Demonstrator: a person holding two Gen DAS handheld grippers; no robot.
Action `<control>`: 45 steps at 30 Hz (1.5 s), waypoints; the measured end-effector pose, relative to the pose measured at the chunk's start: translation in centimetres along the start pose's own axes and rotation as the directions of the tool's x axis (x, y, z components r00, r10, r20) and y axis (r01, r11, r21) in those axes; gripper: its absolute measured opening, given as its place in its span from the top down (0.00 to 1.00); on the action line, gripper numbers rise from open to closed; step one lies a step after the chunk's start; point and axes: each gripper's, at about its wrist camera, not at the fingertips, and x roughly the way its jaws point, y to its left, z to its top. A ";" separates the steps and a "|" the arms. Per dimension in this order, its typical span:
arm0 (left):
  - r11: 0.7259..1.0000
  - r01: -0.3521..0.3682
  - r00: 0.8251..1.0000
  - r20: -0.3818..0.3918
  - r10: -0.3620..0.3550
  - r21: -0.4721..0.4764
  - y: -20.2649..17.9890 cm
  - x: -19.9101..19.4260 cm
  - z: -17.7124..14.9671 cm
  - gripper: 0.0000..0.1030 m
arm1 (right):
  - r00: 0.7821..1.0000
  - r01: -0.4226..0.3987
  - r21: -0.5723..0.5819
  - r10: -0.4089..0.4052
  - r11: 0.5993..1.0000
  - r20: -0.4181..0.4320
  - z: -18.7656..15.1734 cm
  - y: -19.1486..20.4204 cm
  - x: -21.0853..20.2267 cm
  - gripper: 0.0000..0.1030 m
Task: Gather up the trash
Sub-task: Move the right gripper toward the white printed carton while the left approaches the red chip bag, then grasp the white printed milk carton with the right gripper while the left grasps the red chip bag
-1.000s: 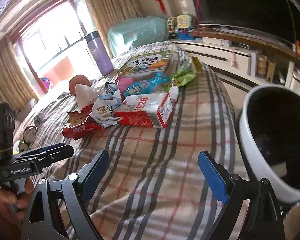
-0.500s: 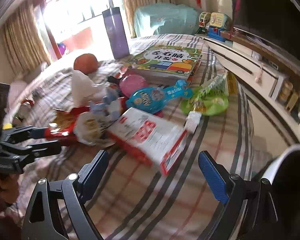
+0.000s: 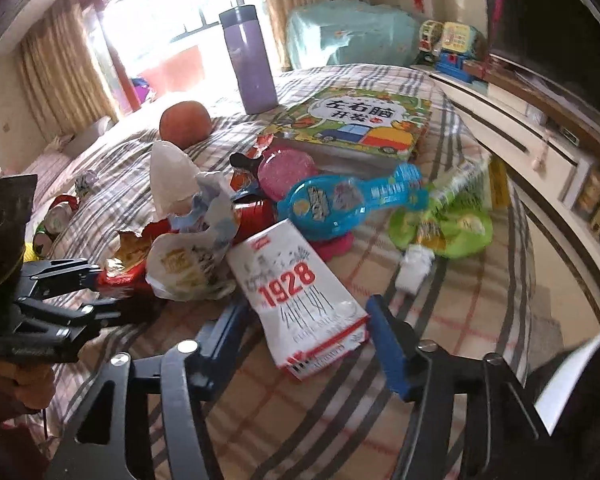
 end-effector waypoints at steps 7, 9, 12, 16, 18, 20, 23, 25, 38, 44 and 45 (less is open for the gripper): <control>1.000 0.026 0.999 0.020 -0.026 0.007 -0.3 -1.1 -0.8 0.93 | 0.999 0.025 0.081 -0.027 0.996 0.027 -2.4 1.3 -2.3 0.50; 0.999 0.035 0.999 0.025 -0.035 0.005 -0.3 -1.7 -1.1 0.93 | 0.999 0.032 0.113 -0.037 0.993 0.039 -3.3 1.7 -3.1 0.50; 0.999 0.052 0.998 0.027 -0.052 0.003 -0.4 -2.4 -1.7 0.95 | 0.997 0.036 0.170 -0.047 0.985 0.060 -4.5 2.0 -4.3 0.50; 0.997 0.079 0.997 0.022 -0.080 0.013 -0.8 -3.0 -2.5 0.95 | 0.994 0.045 0.249 -0.069 0.967 0.089 -6.1 2.0 -5.9 0.50; 0.996 0.084 0.996 0.016 -0.084 0.019 -1.0 -3.0 -2.8 0.95 | 0.994 0.053 0.267 -0.077 0.962 0.078 -6.9 2.1 -6.1 0.50; 0.996 0.086 0.996 0.012 -0.087 0.018 -1.0 -3.1 -2.9 0.95 | 0.995 0.054 0.271 -0.074 0.961 0.066 -7.2 2.0 -5.9 0.50; 0.996 0.086 0.996 0.013 -0.087 0.015 -1.0 -3.5 -3.1 0.95 | 0.996 0.067 0.250 -0.080 0.966 0.045 -6.9 2.5 -5.3 0.47; 0.996 0.085 0.996 0.014 -0.085 0.016 -1.3 -3.8 -3.3 0.95 | 0.995 0.076 0.234 -0.087 0.969 0.039 -6.4 2.8 -4.8 0.45; 0.981 0.154 0.988 -0.005 -0.154 0.116 -5.8 -4.1 -3.6 0.96 | 0.986 0.123 0.279 -0.148 0.952 0.073 -7.5 2.6 -6.4 0.53; 0.967 0.192 0.981 -0.019 -0.192 0.169 -8.7 -3.3 -3.3 0.96 | 0.976 0.143 0.360 -0.191 0.922 0.102 -9.3 0.6 -10.1 0.53; 0.964 0.199 0.980 -0.023 -0.198 0.174 -8.9 -3.0 -3.1 0.96 | 0.974 0.147 0.368 -0.199 0.918 0.107 -9.5 0.4 -10.6 0.53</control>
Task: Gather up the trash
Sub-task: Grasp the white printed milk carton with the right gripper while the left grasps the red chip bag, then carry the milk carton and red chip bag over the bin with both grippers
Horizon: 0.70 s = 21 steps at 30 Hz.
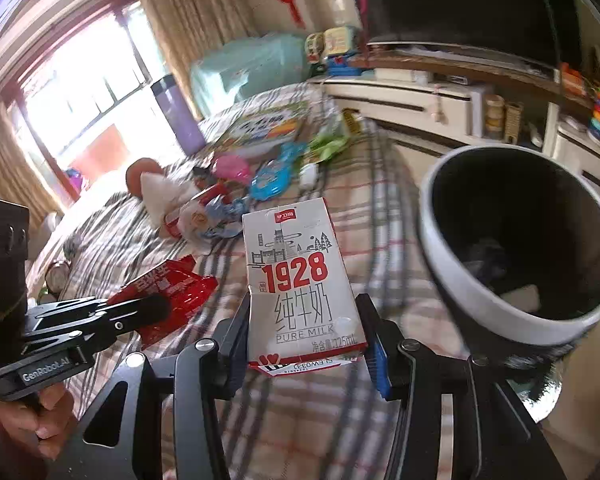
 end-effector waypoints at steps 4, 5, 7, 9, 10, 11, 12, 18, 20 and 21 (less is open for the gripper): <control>0.999 0.023 1.000 -0.012 -0.022 0.030 -1.4 1.2 0.6 0.96 | 0.999 0.024 0.035 -0.025 0.999 0.027 0.0 -1.4 -1.6 0.53; 0.999 0.029 0.999 -0.017 -0.028 0.039 -1.8 1.6 0.8 0.96 | 0.999 0.029 0.042 -0.030 0.999 0.030 -0.1 -1.8 -1.9 0.53; 0.998 0.037 0.999 -0.021 -0.036 0.048 -2.2 2.3 1.2 0.96 | 0.998 0.045 0.061 -0.048 0.997 0.035 -0.1 -2.6 -2.4 0.53; 0.997 0.045 0.999 -0.025 -0.044 0.059 -2.9 2.9 1.5 0.96 | 0.997 0.056 0.076 -0.059 0.996 0.041 -0.2 -3.3 -3.0 0.53; 0.997 0.049 0.999 -0.027 -0.047 0.063 -3.1 3.1 1.7 0.96 | 0.997 0.064 0.084 -0.068 0.994 0.046 -0.2 -3.7 -3.3 0.53; 0.997 0.051 0.998 -0.028 -0.049 0.066 -3.3 3.3 1.9 0.96 | 0.996 0.069 0.090 -0.073 0.994 0.050 -0.2 -4.0 -3.5 0.53; 0.996 0.055 0.998 -0.030 -0.053 0.070 -3.5 3.5 2.1 0.96 | 0.995 0.074 0.097 -0.080 0.993 0.055 -0.1 -4.4 -3.9 0.53; 0.993 0.067 0.997 -0.035 -0.064 0.098 -4.7 4.8 3.2 0.96 | 0.990 0.111 0.127 -0.120 0.986 0.068 0.2 -6.2 -4.8 0.53; 0.992 0.072 0.997 -0.038 -0.068 0.107 -5.2 5.2 3.5 0.96 | 0.989 0.120 0.136 -0.130 0.983 0.067 0.1 -6.8 -5.0 0.53; 0.991 0.073 0.997 -0.039 -0.070 0.111 -5.4 5.4 3.6 0.96 | 0.989 0.125 0.141 -0.135 0.982 0.067 0.1 -7.1 -5.1 0.53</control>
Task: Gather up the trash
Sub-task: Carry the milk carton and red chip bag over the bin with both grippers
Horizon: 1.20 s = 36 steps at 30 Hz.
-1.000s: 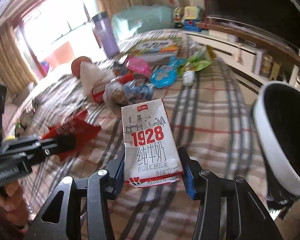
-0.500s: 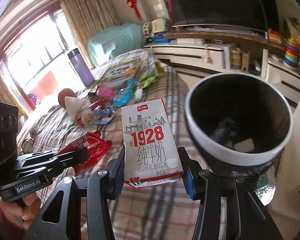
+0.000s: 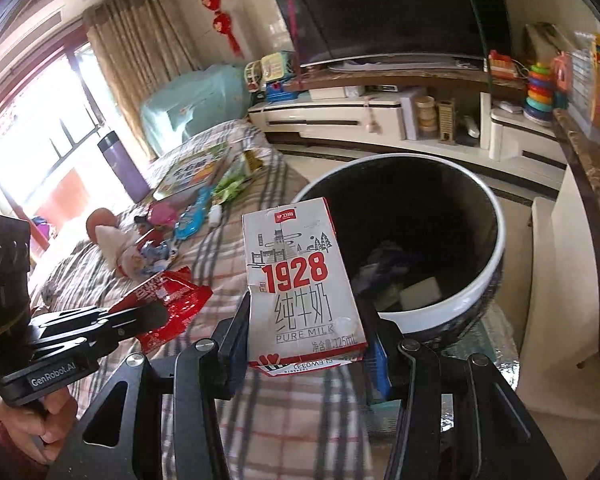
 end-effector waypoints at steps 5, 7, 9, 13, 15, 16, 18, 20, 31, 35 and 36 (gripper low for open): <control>1.000 0.004 1.000 -0.007 -0.004 0.022 -1.0 1.2 0.9 0.96 | 1.000 0.016 0.023 -0.016 1.000 0.003 0.1 -1.5 -0.2 0.53; 1.000 0.009 1.000 -0.009 -0.008 0.027 -1.4 1.8 1.4 0.96 | 1.000 0.025 0.028 -0.025 0.999 0.003 0.1 -1.9 -0.2 0.53; 0.999 0.009 1.000 -0.008 -0.009 0.036 -1.9 2.1 1.6 0.96 | 1.000 0.030 0.034 -0.030 0.999 0.002 0.1 -2.3 -0.2 0.53; 0.998 0.014 1.000 -0.008 -0.014 0.054 -2.6 2.9 2.2 0.96 | 0.999 0.044 0.048 -0.044 0.998 -0.001 0.2 -3.2 -0.1 0.53; 0.998 0.017 1.000 -0.011 -0.017 0.065 -3.0 3.3 2.6 0.96 | 0.999 0.050 0.056 -0.050 0.997 -0.003 0.4 -3.8 -0.1 0.53; 0.997 0.019 1.000 -0.013 -0.018 0.072 -3.3 3.6 2.8 0.96 | 0.999 0.052 0.059 -0.052 0.997 -0.003 0.4 -3.8 -0.1 0.53; 0.996 0.021 1.000 -0.017 -0.019 0.081 -3.8 4.2 3.2 0.96 | 0.998 0.058 0.064 -0.058 0.996 -0.004 0.5 -4.3 -0.1 0.53; 0.996 0.022 1.000 -0.021 -0.021 0.091 -4.1 4.7 3.6 0.96 | 0.998 0.063 0.066 -0.063 0.996 -0.004 0.7 -4.7 -0.1 0.53; 0.992 0.019 0.999 -0.044 -0.014 0.126 -5.3 7.3 6.2 0.96 | 0.995 0.097 0.051 -0.096 0.994 -0.025 2.5 -6.2 0.8 0.53; 0.991 0.012 0.998 -0.056 -0.005 0.133 -5.5 8.4 7.1 0.96 | 0.994 0.101 0.037 -0.099 0.994 -0.044 3.2 -6.6 1.5 0.53; 0.991 0.013 0.998 -0.059 -0.005 0.132 -5.6 8.7 7.3 0.96 | 0.994 0.102 0.033 -0.101 0.994 -0.049 3.4 -6.7 1.7 0.53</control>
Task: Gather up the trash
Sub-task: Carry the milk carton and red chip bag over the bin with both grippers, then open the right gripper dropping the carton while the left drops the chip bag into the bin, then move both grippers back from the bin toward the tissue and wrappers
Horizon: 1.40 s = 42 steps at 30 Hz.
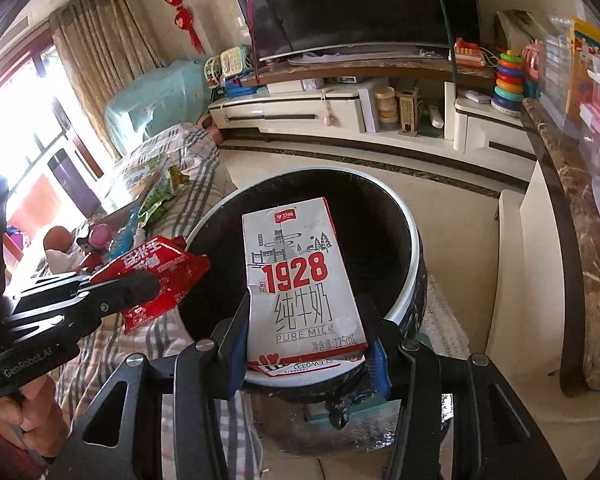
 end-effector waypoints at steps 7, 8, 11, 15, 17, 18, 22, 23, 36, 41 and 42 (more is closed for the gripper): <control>1.000 -0.004 1.000 -0.014 0.004 0.011 -0.1 1.9 1.7 0.96 | 1.000 0.019 -0.023 -0.019 1.000 -0.015 1.4 -0.5 0.8 0.52; 1.000 -0.003 1.000 -0.017 0.003 0.014 -0.3 2.2 1.9 0.96 | 1.000 0.021 -0.025 -0.022 0.999 -0.017 1.5 -0.6 1.0 0.52; 1.000 -0.004 1.000 -0.024 0.004 0.018 -0.4 2.8 2.2 0.95 | 0.999 0.020 -0.028 -0.021 0.999 -0.026 1.9 -0.9 1.3 0.52; 1.000 -0.020 0.999 -0.037 0.020 0.013 -0.5 3.4 2.1 0.74 | 0.999 0.016 -0.030 -0.018 0.999 -0.042 2.1 -1.1 1.9 0.51; 1.000 -0.024 0.999 -0.030 0.024 0.001 -0.3 3.3 1.8 0.63 | 0.999 0.016 -0.026 -0.017 1.000 -0.049 2.0 -1.2 2.2 0.51; 1.000 -0.026 0.999 -0.029 0.026 -0.001 -0.4 3.3 1.8 0.59 | 0.998 0.017 -0.024 -0.018 1.000 -0.054 2.0 -1.4 2.3 0.51; 0.999 -0.032 0.999 -0.022 0.031 -0.023 -0.1 2.6 0.8 0.56 | 0.998 0.009 -0.009 -0.009 1.000 -0.055 1.7 -1.6 2.1 0.49; 0.999 -0.033 0.999 -0.020 0.032 -0.028 0.0 2.4 0.5 0.56 | 0.999 0.007 -0.005 -0.007 1.000 -0.051 1.8 -1.6 2.1 0.48; 0.986 -0.059 0.998 0.008 0.061 -0.155 2.7 -3.2 -6.6 0.52 | 0.996 -0.083 0.063 0.081 0.995 0.029 -0.7 0.8 -0.7 0.15; 0.975 -0.083 0.996 0.019 0.089 -0.205 4.3 -6.1 -9.6 0.50 | 0.990 -0.137 0.088 0.134 0.987 0.038 -2.3 2.6 -1.1 0.10; 0.973 -0.085 0.996 0.019 0.091 -0.214 4.6 -6.6 -10.1 0.50 | 0.988 -0.150 0.094 0.147 0.984 0.039 -2.6 2.9 -1.1 0.10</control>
